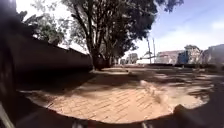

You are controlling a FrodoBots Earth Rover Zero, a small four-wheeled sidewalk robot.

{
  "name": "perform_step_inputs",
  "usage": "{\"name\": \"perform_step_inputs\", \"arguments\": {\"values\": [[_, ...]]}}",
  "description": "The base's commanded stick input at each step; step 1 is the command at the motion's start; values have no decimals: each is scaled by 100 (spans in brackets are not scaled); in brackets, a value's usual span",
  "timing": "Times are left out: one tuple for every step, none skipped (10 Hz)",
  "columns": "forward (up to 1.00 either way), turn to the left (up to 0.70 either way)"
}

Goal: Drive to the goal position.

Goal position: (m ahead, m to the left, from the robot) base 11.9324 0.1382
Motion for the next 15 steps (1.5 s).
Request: {"name": "perform_step_inputs", "arguments": {"values": [[70,0],[70,0],[70,0],[70,0],[70,0],[70,0],[70,0],[70,0],[70,0],[70,0],[70,0],[70,-12],[70,-24],[70,-35],[70,-35]]}}
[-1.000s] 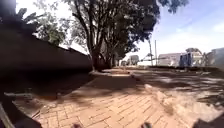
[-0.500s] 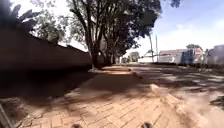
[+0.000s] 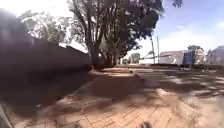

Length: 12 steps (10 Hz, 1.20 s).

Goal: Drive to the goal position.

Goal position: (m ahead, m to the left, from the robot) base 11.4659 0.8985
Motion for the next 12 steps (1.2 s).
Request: {"name": "perform_step_inputs", "arguments": {"values": [[70,-35],[70,-35],[70,-32],[70,0],[70,0],[70,0],[70,0],[70,0],[70,0],[70,0],[70,0],[70,0]]}}
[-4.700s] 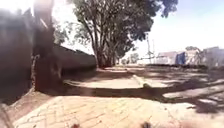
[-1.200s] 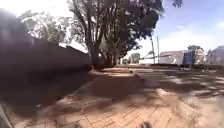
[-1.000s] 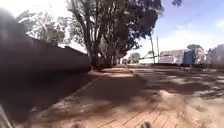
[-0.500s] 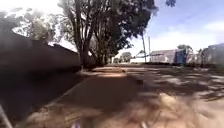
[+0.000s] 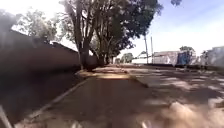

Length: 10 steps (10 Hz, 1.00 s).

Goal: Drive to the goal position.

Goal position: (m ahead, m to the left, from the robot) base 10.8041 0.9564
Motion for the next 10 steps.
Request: {"name": "perform_step_inputs", "arguments": {"values": [[70,0],[70,0],[70,0],[70,0],[70,0],[70,0],[70,0],[70,0],[70,0],[70,0]]}}
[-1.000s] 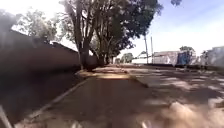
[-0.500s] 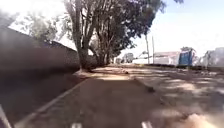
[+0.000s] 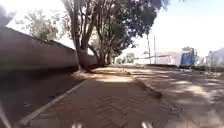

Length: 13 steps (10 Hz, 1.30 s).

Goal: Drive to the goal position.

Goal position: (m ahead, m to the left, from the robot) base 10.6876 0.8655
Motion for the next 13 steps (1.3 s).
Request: {"name": "perform_step_inputs", "arguments": {"values": [[70,0],[70,0],[70,0],[70,0],[70,0],[70,0],[70,0],[70,0],[70,0],[70,0],[70,0],[70,-8],[70,-22]]}}
